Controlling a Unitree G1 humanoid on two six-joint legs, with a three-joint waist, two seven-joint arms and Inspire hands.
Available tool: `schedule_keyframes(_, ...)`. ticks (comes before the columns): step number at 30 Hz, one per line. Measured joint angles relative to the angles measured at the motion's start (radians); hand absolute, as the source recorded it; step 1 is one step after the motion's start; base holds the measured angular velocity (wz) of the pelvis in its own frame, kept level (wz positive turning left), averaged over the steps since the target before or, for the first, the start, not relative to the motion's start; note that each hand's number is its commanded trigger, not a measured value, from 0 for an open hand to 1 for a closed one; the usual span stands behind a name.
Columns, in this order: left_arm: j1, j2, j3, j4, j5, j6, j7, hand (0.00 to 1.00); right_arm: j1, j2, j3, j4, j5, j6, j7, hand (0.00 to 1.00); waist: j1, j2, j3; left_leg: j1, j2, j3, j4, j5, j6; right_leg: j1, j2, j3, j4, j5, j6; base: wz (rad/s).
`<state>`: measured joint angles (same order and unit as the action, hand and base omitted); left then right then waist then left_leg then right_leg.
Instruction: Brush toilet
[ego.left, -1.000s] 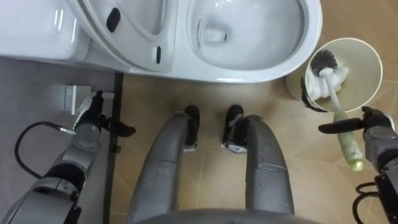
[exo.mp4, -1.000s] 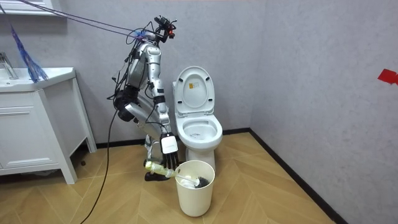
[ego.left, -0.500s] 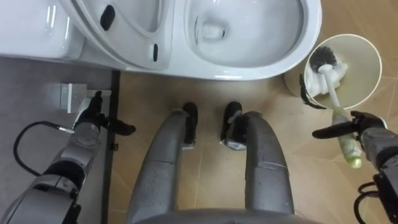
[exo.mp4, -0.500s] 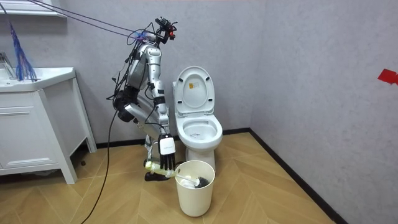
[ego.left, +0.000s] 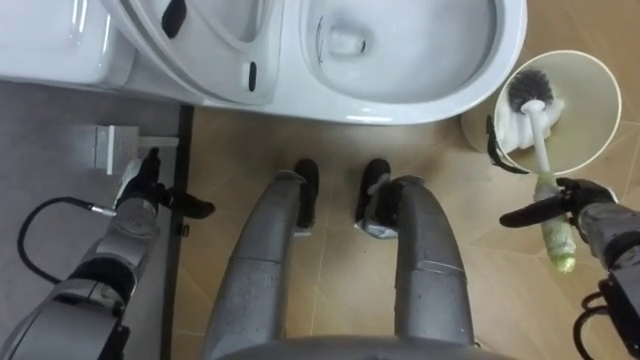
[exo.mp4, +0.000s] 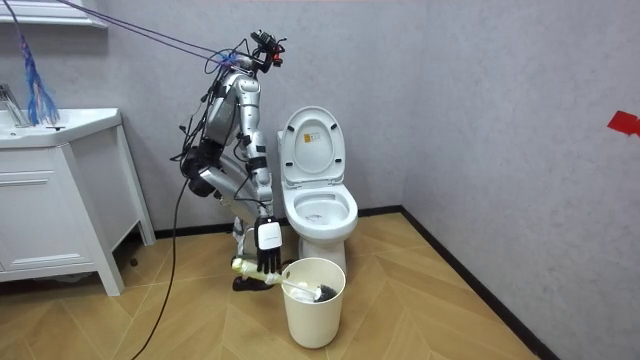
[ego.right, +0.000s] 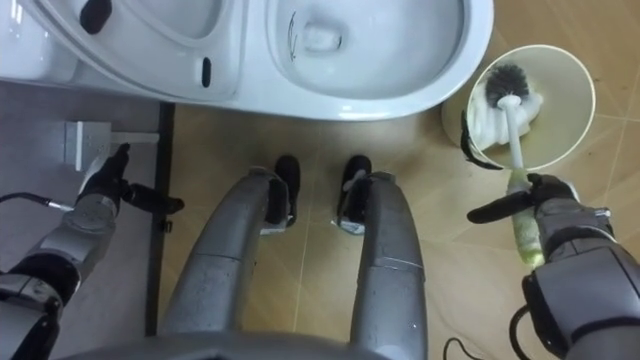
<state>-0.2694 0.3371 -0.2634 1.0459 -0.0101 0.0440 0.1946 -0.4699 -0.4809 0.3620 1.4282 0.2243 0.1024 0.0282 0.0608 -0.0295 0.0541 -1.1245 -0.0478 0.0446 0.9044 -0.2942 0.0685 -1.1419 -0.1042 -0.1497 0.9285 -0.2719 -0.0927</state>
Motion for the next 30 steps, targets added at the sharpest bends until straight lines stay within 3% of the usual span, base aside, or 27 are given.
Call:
schedule_keyframes(7, 0.002, 0.011, 0.000, -0.009, 0.002, 0.006, -0.005, 0.00, 0.002, -0.024, 0.011, 0.013, -0.003, 0.015, 0.041, 0.00, 0.028, 0.001, -0.0008, 0.000, 0.000, -0.003, 0.000, 0.000, 0.000, 0.003, 0.000, -0.006, -0.005, 0.000, 0.000, 0.00)
schedule_keyframes(18, 0.004, 0.027, 0.000, -0.008, 0.002, 0.031, -0.009, 0.00, 0.009, -0.029, 0.011, 0.014, -0.034, 0.030, 0.059, 0.00, 0.053, 0.003, -0.0018, 0.004, -0.001, -0.011, -0.003, 0.001, 0.000, 0.012, -0.002, -0.015, -0.010, 0.000, 0.000, 0.01)
schedule_keyframes(30, 0.010, 0.030, 0.000, -0.036, 0.001, 0.061, 0.030, 0.00, 0.023, -0.050, 0.006, 0.020, 0.006, 0.031, 0.012, 0.00, 0.046, 0.000, -0.0039, 0.007, -0.004, -0.008, -0.004, 0.003, 0.000, 0.014, -0.008, -0.016, -0.006, -0.002, 0.000, 0.00)
